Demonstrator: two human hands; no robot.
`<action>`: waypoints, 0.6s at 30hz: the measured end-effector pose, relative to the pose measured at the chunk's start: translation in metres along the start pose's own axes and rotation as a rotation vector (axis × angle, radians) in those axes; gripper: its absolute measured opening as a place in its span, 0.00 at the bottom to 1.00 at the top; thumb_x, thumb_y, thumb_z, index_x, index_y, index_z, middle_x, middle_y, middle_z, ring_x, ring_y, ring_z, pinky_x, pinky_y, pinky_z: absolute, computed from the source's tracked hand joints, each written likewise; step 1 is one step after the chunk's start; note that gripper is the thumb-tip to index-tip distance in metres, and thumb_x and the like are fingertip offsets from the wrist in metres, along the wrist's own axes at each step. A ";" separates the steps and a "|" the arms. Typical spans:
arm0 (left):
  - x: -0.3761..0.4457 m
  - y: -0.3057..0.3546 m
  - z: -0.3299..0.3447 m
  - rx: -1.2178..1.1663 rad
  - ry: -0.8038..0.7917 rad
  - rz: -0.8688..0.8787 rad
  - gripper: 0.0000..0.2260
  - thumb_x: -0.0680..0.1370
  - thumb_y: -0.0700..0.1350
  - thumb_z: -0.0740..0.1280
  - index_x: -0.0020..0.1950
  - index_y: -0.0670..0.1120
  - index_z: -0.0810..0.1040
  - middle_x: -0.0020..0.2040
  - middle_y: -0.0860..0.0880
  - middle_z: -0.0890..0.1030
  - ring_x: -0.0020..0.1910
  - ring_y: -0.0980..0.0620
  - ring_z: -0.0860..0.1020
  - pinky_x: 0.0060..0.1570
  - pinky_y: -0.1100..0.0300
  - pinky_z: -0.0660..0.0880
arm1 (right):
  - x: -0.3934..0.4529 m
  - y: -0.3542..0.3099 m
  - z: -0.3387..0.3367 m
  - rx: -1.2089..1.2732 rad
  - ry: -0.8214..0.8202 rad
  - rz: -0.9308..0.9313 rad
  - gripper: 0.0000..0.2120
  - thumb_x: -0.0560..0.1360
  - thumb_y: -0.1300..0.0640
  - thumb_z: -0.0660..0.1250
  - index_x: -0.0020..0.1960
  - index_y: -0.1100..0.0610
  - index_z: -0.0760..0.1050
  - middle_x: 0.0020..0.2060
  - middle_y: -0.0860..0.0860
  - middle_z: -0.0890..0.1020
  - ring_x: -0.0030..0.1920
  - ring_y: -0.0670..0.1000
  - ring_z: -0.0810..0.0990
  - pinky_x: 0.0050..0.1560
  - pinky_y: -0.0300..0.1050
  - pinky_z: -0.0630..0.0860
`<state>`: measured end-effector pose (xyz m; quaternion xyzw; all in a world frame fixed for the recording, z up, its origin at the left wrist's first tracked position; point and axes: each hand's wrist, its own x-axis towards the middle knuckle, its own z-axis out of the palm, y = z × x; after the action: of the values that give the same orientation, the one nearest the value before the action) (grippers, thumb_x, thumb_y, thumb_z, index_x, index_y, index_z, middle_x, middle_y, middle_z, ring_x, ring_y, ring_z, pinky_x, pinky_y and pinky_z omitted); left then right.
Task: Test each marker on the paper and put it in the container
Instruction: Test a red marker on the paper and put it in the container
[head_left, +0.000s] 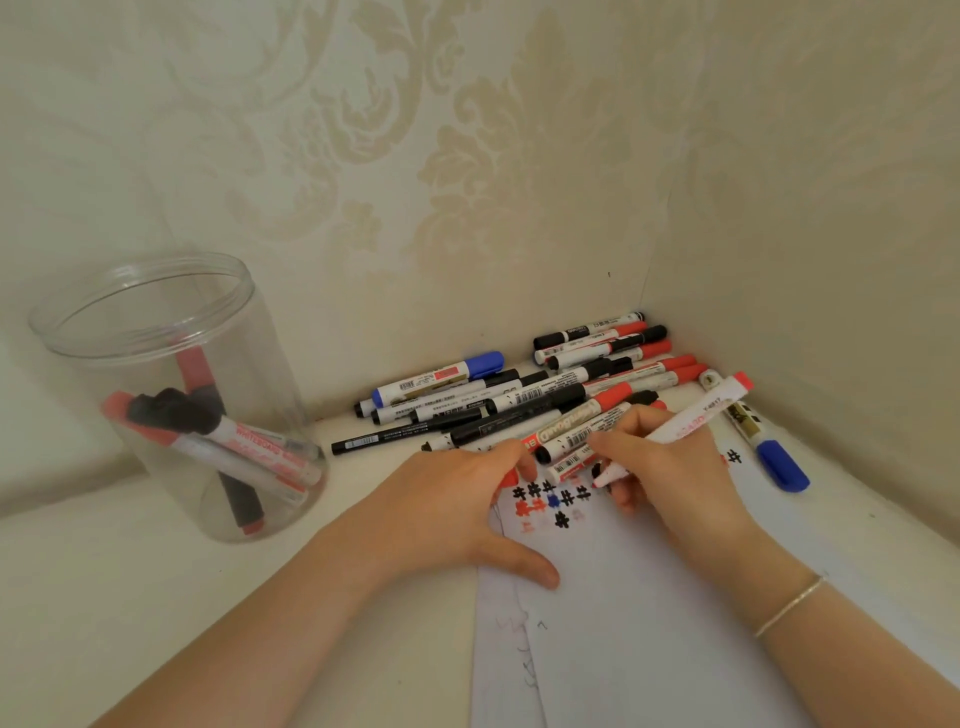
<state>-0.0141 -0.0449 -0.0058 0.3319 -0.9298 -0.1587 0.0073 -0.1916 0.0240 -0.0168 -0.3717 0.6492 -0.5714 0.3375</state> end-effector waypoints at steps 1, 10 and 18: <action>0.000 0.000 0.000 0.002 -0.003 0.003 0.33 0.61 0.73 0.70 0.61 0.62 0.65 0.35 0.61 0.68 0.36 0.64 0.68 0.33 0.66 0.61 | -0.002 0.002 0.000 -0.034 0.022 -0.005 0.10 0.72 0.66 0.69 0.34 0.65 0.71 0.25 0.59 0.77 0.20 0.49 0.70 0.21 0.38 0.68; -0.001 0.000 -0.001 -0.025 0.011 0.040 0.37 0.61 0.73 0.69 0.67 0.66 0.62 0.40 0.68 0.67 0.45 0.63 0.70 0.40 0.74 0.62 | -0.001 0.015 0.007 -0.200 0.114 -0.044 0.10 0.69 0.67 0.68 0.34 0.72 0.70 0.25 0.56 0.74 0.24 0.45 0.70 0.25 0.34 0.70; 0.000 0.001 0.000 -0.029 -0.004 0.042 0.37 0.61 0.72 0.69 0.67 0.66 0.61 0.40 0.68 0.65 0.48 0.63 0.70 0.43 0.68 0.65 | -0.004 0.014 0.010 -0.316 0.119 -0.117 0.12 0.69 0.66 0.68 0.35 0.73 0.68 0.25 0.60 0.71 0.26 0.51 0.68 0.27 0.42 0.68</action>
<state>-0.0149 -0.0446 -0.0058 0.3117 -0.9343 -0.1725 0.0135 -0.1821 0.0235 -0.0319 -0.4230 0.7270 -0.5017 0.2022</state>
